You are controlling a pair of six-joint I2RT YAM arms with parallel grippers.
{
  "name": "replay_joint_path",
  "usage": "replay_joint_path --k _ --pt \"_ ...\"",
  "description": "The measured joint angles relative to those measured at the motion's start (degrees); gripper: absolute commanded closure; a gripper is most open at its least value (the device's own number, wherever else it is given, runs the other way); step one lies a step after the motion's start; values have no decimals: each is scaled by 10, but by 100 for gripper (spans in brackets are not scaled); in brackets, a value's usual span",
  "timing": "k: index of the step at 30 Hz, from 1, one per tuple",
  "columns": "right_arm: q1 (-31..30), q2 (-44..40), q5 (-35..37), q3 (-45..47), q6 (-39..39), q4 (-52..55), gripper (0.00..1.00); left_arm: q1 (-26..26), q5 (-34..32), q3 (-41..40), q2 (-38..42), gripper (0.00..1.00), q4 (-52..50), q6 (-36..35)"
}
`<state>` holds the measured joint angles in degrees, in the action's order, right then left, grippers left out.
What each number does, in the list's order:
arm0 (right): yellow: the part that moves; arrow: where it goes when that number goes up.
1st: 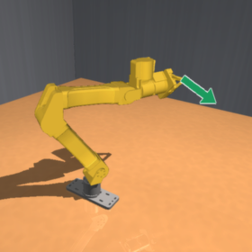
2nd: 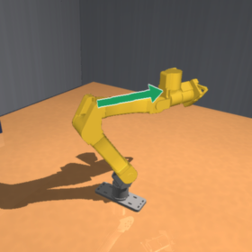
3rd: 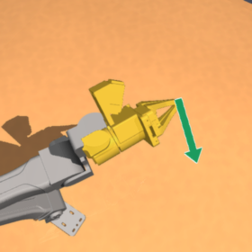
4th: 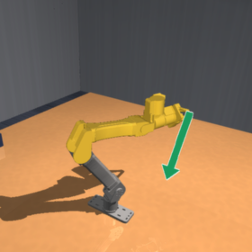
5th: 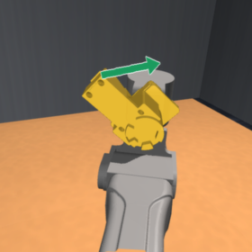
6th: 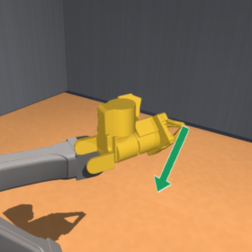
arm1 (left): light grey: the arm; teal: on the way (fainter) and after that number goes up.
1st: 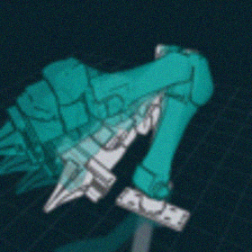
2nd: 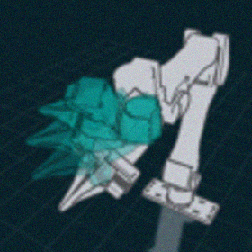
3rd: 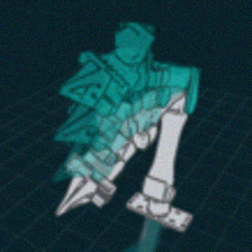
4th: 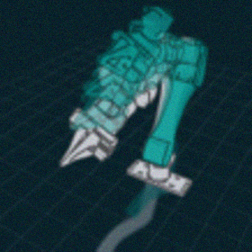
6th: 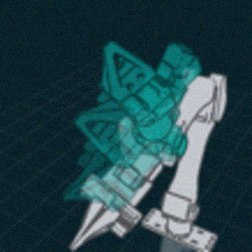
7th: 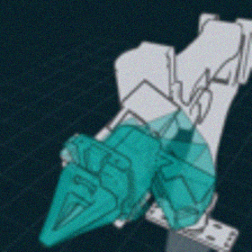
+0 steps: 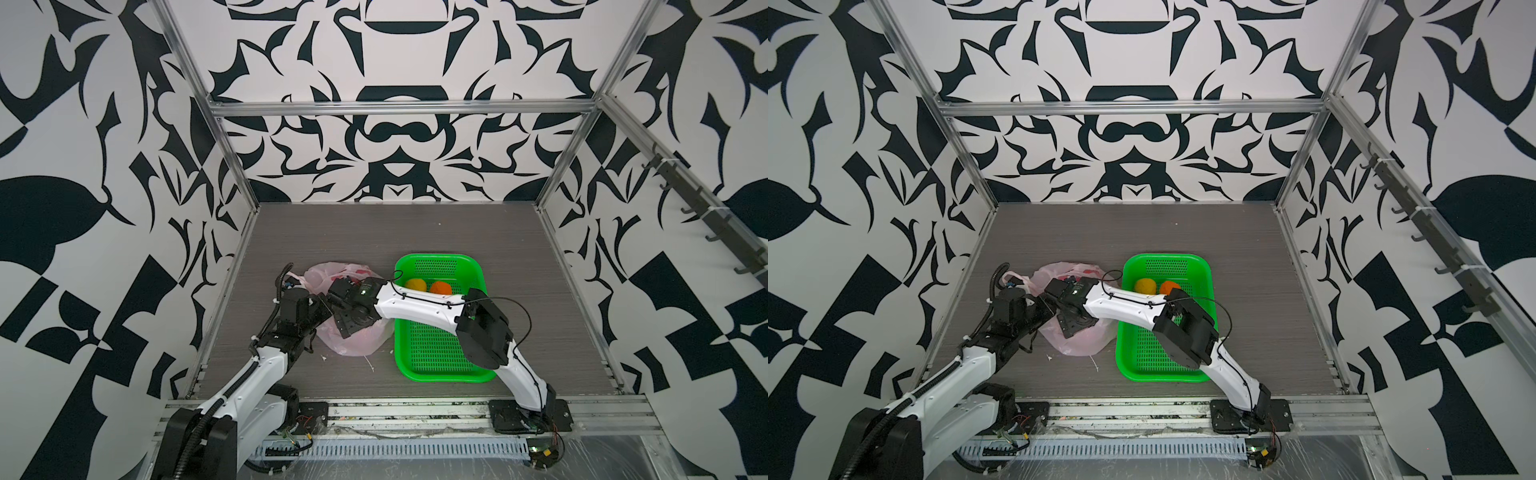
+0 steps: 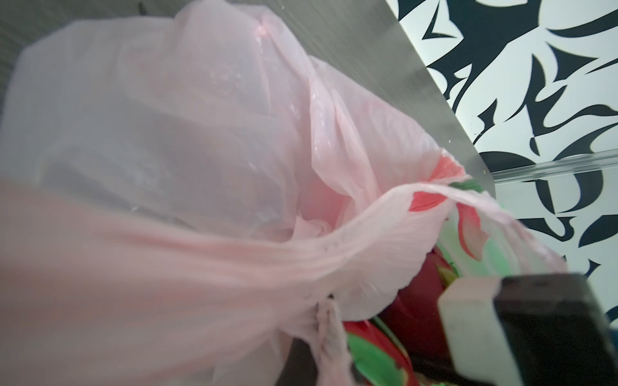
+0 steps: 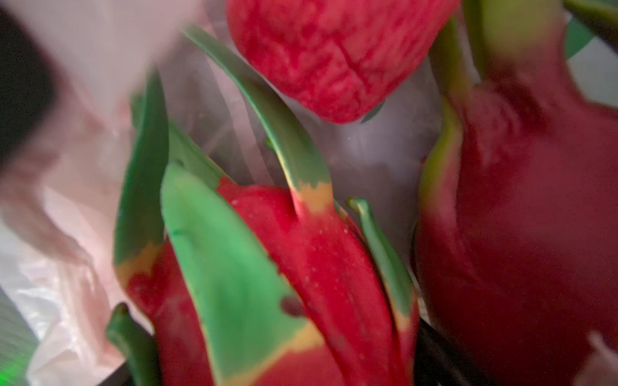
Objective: Untie the knot of the plastic bag and take out the fruit
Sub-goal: Pick up the fruit from the plastic bag.
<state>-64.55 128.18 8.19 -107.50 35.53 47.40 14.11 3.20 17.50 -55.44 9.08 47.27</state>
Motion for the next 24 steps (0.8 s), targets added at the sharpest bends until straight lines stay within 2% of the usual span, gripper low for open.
replay_joint_path --k 13,24 --pt "0 -41 4 40 -10 -20 100 0 -8 10 -14 100 0 -21" --pt "0 -83 37 56 -8 -23 100 0 -17 21 -14 100 2 -26"
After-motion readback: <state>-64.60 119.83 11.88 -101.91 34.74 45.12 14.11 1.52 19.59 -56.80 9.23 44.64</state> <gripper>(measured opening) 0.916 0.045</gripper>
